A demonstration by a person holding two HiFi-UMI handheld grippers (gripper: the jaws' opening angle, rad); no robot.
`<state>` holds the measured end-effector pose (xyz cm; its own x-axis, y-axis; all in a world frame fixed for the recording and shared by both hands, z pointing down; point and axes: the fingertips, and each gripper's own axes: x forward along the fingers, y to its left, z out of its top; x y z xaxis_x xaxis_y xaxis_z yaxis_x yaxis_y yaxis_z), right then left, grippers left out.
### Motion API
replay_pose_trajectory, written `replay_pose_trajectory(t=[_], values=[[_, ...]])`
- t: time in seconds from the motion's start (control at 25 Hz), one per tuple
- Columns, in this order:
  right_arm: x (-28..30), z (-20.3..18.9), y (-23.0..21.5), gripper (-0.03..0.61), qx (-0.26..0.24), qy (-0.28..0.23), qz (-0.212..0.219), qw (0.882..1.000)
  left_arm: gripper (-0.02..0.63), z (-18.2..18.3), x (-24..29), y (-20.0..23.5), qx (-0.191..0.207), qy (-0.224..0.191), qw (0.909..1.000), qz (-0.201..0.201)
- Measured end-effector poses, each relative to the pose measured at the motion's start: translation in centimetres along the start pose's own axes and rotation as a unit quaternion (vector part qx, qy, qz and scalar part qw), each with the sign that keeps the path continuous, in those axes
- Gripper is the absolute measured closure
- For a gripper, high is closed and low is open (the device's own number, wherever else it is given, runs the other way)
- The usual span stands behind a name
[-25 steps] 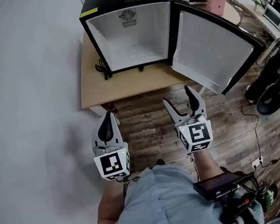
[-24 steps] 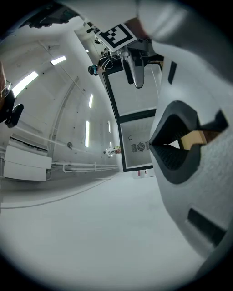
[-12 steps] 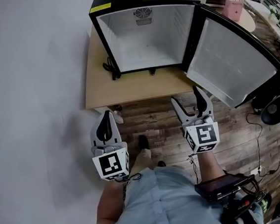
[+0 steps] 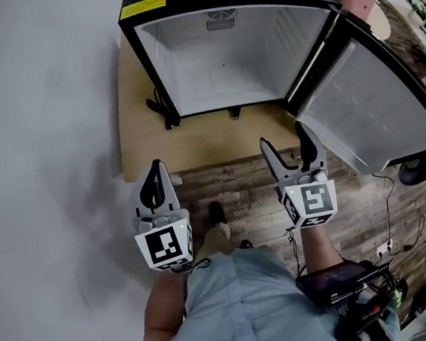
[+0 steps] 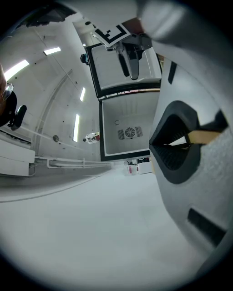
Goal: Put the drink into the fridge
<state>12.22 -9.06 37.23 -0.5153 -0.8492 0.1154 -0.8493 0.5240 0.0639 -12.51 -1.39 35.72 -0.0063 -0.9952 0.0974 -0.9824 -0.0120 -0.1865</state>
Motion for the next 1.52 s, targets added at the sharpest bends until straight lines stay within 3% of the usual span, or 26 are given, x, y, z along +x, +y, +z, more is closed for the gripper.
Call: replay_pose_trajectory(t=[0.6, 1.04, 1.28, 1.52], values=[[8.6, 7.1, -2.2, 0.232, -0.010, -0.065, -0.059, 0.996, 0.604, 5.6, 10.9, 6.2, 0.010, -0.071, 0.9971, -0.026], [10.4, 8.8, -3.9, 0.221, -0.003, -0.073, -0.052, 0.996, 0.604, 5.4, 13.6, 6.6, -0.003, -0.069, 0.9973, -0.024], [9.7, 15.1, -4.8, 0.212, 0.001, -0.099, -0.026, 0.995, 0.604, 6.6, 14.9, 7.8, -0.011, -0.079, 0.9967, -0.018], [8.3, 24.8, -4.6, 0.216, -0.025, -0.150, 0.005, 0.988, 0.604, 6.6, 14.7, 9.5, -0.020, -0.070, 0.9973, -0.007]])
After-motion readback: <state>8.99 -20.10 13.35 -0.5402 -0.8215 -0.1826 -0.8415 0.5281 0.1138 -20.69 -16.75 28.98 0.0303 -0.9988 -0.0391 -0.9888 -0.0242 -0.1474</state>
